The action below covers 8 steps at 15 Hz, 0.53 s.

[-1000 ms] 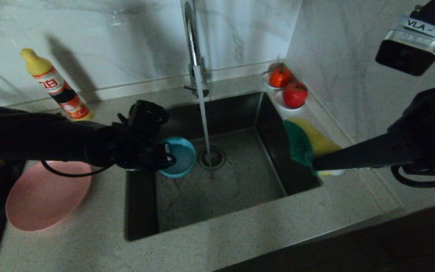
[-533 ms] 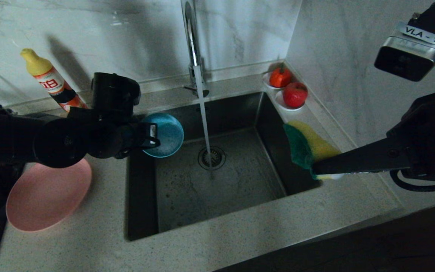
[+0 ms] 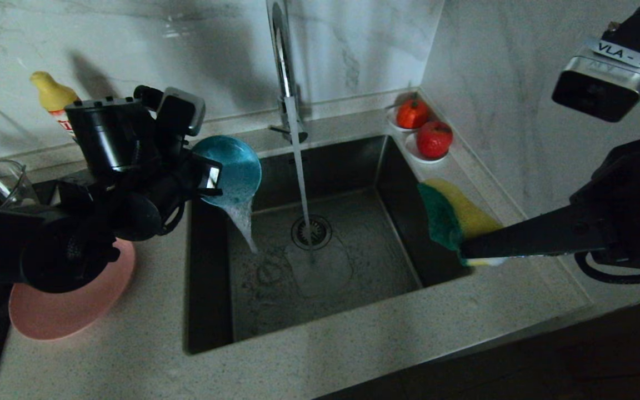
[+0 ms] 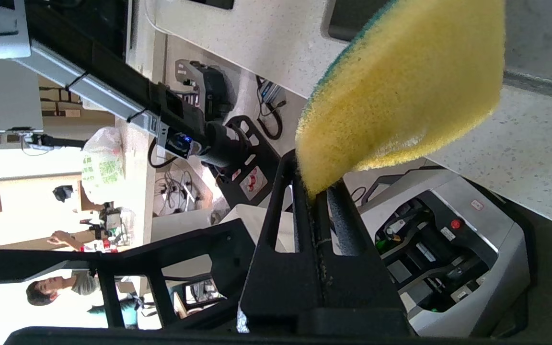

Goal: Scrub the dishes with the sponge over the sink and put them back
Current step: Rinse the bowl

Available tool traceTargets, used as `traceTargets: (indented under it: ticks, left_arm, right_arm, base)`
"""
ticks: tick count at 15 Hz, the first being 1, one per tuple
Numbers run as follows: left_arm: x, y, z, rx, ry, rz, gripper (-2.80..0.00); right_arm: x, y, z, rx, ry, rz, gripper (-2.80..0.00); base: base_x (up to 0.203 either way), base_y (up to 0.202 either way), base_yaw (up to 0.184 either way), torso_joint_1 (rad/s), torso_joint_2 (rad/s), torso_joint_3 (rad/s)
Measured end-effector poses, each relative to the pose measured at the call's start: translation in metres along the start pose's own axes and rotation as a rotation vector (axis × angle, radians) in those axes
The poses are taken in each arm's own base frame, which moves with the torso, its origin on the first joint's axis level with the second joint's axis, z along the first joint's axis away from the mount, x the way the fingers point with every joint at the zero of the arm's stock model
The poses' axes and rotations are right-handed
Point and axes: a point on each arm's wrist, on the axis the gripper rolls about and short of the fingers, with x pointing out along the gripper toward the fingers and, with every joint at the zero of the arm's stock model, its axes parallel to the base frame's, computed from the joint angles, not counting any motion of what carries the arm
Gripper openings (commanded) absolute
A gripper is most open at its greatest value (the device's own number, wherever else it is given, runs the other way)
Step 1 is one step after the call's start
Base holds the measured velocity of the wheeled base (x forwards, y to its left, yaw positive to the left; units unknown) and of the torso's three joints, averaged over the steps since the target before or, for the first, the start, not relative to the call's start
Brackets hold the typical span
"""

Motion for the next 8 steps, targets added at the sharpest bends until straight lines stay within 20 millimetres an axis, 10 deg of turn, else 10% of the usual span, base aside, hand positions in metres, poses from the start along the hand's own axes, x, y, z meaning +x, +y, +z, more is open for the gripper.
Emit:
traceTargets:
  ticks: [8]
  left_arm:
    - [-0.001,0.008,0.018,-0.109,-0.327,0.106,-2.8]
  right_arm:
    - [0.003,-0.003,0.002,0.002,-0.004,-0.004,-2.8]
  base:
    - [0.0,0.0,0.0,0.0,0.0,0.0]
